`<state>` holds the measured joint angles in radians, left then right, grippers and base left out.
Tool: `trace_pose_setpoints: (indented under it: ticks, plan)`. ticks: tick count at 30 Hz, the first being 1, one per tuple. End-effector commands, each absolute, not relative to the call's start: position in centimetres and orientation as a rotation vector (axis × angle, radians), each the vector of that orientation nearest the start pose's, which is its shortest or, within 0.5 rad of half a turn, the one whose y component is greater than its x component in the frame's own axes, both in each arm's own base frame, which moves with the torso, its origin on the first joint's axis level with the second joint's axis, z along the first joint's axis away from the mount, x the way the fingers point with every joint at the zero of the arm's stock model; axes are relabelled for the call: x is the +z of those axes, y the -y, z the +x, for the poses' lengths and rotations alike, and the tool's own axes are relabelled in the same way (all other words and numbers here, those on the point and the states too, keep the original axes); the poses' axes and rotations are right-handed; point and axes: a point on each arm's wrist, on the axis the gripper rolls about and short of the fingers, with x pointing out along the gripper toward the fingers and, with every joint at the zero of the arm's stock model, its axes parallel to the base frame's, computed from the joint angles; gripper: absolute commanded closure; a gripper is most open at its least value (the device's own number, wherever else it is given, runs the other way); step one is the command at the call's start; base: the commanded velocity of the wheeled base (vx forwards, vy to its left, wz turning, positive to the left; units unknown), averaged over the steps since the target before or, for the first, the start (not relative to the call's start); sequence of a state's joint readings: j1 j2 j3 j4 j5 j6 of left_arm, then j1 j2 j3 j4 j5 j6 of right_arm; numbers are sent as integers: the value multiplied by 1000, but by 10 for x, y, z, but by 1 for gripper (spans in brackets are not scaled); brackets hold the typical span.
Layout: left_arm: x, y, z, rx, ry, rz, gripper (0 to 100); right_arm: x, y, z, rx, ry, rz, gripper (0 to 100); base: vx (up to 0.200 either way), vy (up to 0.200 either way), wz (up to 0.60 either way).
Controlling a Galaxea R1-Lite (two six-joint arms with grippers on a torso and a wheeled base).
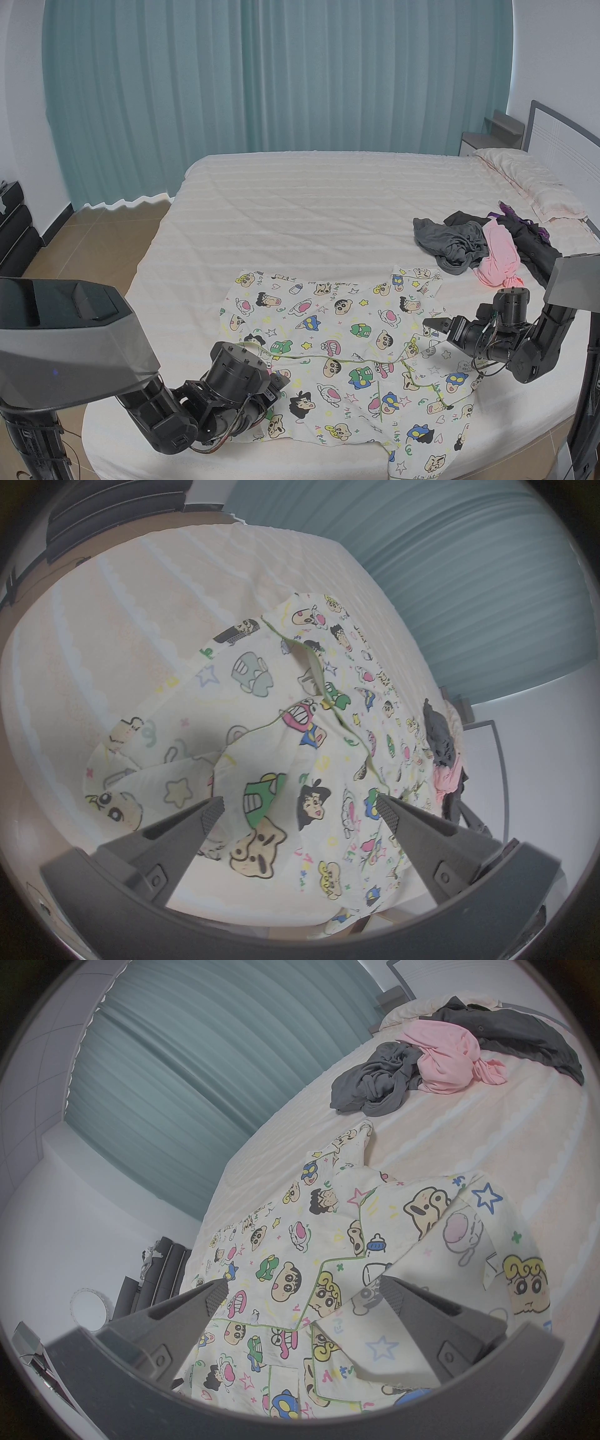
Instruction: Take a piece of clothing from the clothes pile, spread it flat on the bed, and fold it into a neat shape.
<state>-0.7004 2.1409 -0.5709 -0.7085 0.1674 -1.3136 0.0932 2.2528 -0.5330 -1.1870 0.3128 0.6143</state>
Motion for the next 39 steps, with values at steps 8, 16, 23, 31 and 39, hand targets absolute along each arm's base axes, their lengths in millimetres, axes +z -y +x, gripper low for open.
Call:
trace_pose_setpoints:
  ticks: [8, 16, 23, 31, 39]
  plan:
    - [-13, 202, 233, 146, -933, -772, 0, -1, -38, 322, 225, -639, 649, 0, 0, 0, 0]
    - [-13, 203, 232, 151, -940, -761, 0, -1, -38, 321, 225, -641, 650, 0, 0, 0, 0]
    - [-16, 203, 232, 162, -947, -746, 0, -1, -40, 321, 230, -645, 648, 0, 0, 0, 0]
    - [-18, 204, 233, 180, -959, -706, 100, -2, -40, 321, 230, -646, 648, 0, 0, 0, 0]
    - [-19, 202, 233, 190, -956, -702, 100, -1, -42, 320, 235, -646, 647, 0, 0, 0, 0]
